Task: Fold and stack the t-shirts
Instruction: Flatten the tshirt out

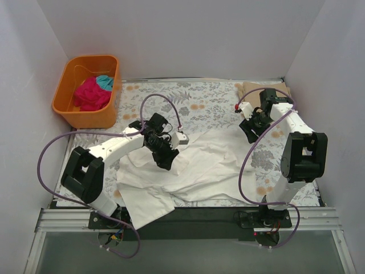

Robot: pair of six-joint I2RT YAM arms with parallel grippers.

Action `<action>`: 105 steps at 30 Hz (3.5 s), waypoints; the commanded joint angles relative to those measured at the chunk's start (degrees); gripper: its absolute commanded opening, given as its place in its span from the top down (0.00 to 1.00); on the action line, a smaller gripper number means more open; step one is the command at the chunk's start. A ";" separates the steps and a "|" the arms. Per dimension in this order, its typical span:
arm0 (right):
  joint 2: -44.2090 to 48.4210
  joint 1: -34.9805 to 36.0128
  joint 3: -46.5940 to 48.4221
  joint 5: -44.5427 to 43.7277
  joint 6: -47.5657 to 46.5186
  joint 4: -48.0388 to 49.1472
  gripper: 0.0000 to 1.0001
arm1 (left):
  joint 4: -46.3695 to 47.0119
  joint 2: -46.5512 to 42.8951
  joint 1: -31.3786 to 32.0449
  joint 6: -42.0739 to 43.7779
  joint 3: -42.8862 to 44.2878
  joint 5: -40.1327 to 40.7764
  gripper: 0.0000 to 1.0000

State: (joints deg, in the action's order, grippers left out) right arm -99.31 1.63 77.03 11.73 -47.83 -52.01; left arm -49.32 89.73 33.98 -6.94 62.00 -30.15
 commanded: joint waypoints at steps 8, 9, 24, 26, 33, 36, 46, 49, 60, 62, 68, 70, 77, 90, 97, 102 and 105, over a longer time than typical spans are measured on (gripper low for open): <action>2.54 0.04 -0.83 0.84 -0.59 -0.55 0.44 | 11.08 7.12 -0.49 -5.98 2.87 7.82 0.66; 2.54 0.04 -1.01 0.76 -0.59 -0.55 0.44 | 12.22 7.64 -0.40 -5.89 2.17 8.09 0.65; 1.84 -0.13 -0.92 0.40 -0.86 -0.29 0.44 | 14.69 9.24 -0.40 -5.10 -1.79 7.92 0.81; 1.75 -0.13 -0.83 0.40 -0.86 -0.29 0.44 | 14.08 8.01 -0.40 -4.93 -1.18 6.95 0.89; 1.66 -0.92 0.48 0.05 -1.12 -0.37 0.44 | 8.63 1.24 -0.49 -4.31 2.24 2.47 1.00; 1.40 -1.01 1.36 -0.30 -1.56 -0.29 0.44 | 7.22 -1.57 -0.58 -4.14 3.21 4.05 1.00; -3.53 -2.95 6.54 0.75 -0.86 -0.11 0.43 | -0.59 -2.02 -0.93 2.89 0.94 -1.40 1.00; -3.18 -2.95 6.03 0.32 -0.94 -0.20 0.43 | -1.48 -2.28 -0.75 6.76 -2.75 -0.35 1.00; -2.21 -2.95 4.35 0.23 -1.03 -0.29 0.43 | 5.55 1.94 -0.75 5.80 -4.52 0.54 0.71; -2.03 -2.95 4.35 -0.12 -1.30 -0.37 0.43 | 4.59 2.29 -0.67 6.32 -4.25 -0.86 0.67; -2.12 -2.95 4.00 -0.04 -1.21 -0.37 0.42 | 1.16 2.29 -0.49 9.22 -4.78 -2.98 0.66; -2.21 -2.95 3.91 -0.04 -1.21 -0.29 0.42 | 0.28 1.94 -0.49 10.01 -5.30 -3.51 0.65; -2.56 -2.95 4.26 -0.21 -1.38 -0.29 0.41 | -1.74 2.90 -0.49 11.42 -4.96 -5.00 0.64; -8.26 -5.23 10.23 -1.27 -1.04 0.33 0.35 | 3.26 2.73 -0.23 8.79 -6.10 -4.13 0.99; -14.50 -5.41 15.51 2.33 1.86 -0.02 0.38 | 4.14 2.99 -0.23 7.91 -4.87 -1.58 1.00; -17.58 -5.32 17.01 5.23 4.32 -0.11 0.40 | 4.93 3.34 -0.40 7.38 -4.52 -1.31 1.00; -18.64 -5.23 17.01 6.46 5.38 -0.20 0.40 | 5.11 3.26 -0.40 5.71 -4.96 -1.23 1.00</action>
State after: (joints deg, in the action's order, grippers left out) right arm -117.01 -3.68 91.83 14.92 -44.66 -51.96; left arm -45.60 93.54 33.50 0.10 56.03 -31.68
